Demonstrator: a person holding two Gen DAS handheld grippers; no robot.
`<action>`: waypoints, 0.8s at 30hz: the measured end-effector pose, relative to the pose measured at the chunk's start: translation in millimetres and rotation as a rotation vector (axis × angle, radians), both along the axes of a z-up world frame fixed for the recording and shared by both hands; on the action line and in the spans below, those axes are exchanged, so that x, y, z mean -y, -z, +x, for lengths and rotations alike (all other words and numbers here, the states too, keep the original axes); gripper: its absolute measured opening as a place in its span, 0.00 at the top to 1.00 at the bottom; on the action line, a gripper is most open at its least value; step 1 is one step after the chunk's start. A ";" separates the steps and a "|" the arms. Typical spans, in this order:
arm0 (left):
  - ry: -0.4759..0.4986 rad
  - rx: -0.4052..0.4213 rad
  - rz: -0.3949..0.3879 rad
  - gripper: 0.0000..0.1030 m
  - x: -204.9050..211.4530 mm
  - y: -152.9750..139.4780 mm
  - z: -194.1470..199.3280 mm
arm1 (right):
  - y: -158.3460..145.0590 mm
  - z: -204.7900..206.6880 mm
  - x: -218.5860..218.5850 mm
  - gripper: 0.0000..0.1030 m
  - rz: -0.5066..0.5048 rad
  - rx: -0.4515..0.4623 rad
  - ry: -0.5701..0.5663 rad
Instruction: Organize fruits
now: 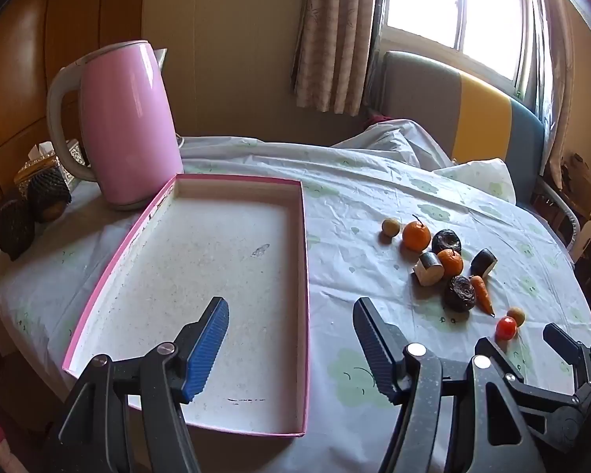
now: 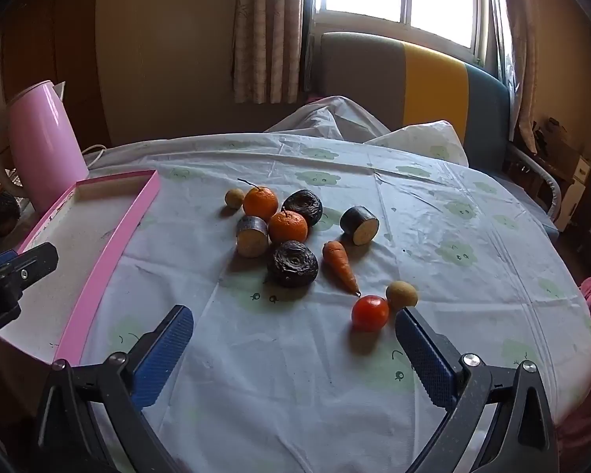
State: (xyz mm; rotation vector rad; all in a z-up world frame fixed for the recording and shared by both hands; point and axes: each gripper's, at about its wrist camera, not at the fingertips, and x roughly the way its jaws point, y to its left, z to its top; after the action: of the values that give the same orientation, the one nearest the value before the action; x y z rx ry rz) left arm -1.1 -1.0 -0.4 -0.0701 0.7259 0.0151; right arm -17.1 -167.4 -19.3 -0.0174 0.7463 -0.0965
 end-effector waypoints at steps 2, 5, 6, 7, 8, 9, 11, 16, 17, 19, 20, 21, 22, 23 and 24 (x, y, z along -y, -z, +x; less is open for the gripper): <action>0.003 -0.004 0.014 0.35 2.9 1.1 -2.3 | 0.0 -0.7 1.8 0.00 0.005 0.009 0.003; -0.017 -0.045 0.008 0.35 3.1 10.9 1.2 | 1.4 -2.0 3.0 0.00 0.018 0.010 0.016; -0.015 -0.038 0.003 0.35 2.3 12.9 -1.1 | 1.2 -4.6 -0.6 0.00 0.017 0.011 0.016; -0.018 -0.036 0.005 0.35 3.1 13.5 -2.0 | 3.4 -5.3 -1.1 0.00 0.018 0.011 0.018; -0.024 -0.038 -0.001 0.35 1.0 15.4 -1.9 | 4.6 -3.4 -1.5 0.00 0.020 0.003 0.008; -0.030 -0.039 -0.001 0.35 0.7 16.2 -2.0 | 4.8 -4.3 -4.6 0.00 0.020 0.002 0.005; -0.029 -0.048 -0.007 0.35 -2.9 14.0 0.3 | 4.7 -4.3 -5.6 0.00 0.027 0.004 -0.001; -0.026 -0.048 -0.007 0.35 -5.5 12.2 0.2 | 5.6 -6.9 -0.7 0.00 0.045 0.009 -0.015; -0.025 -0.051 -0.006 0.35 -5.3 12.2 0.1 | 6.3 -6.4 -0.4 0.00 0.044 0.007 -0.015; -0.027 -0.053 -0.003 0.35 -5.9 11.8 0.2 | 7.4 -7.0 0.7 0.00 0.050 0.005 -0.016; -0.026 -0.053 -0.004 0.35 -6.5 11.7 -0.2 | 8.0 -7.1 1.1 0.00 0.052 0.004 -0.015; -0.026 -0.054 -0.004 0.35 -6.6 11.7 -0.2 | 8.1 -7.3 0.8 0.00 0.051 0.003 -0.014; -0.026 -0.055 -0.004 0.35 -7.5 11.7 -0.3 | 8.3 -7.7 1.0 0.00 0.050 0.004 -0.013; -0.028 -0.055 -0.002 0.35 -7.5 11.7 -0.6 | 8.4 -8.3 1.5 0.00 0.053 0.006 -0.011; -0.027 -0.055 -0.002 0.35 -8.2 11.9 -1.0 | 8.7 -8.7 2.1 0.00 0.055 0.007 -0.010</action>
State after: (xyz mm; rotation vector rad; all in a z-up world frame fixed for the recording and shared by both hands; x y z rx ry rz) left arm -2.1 7.3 -12.4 -0.0817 0.7798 0.0421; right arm -25.8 -169.5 -28.0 0.0318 0.7416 -0.0660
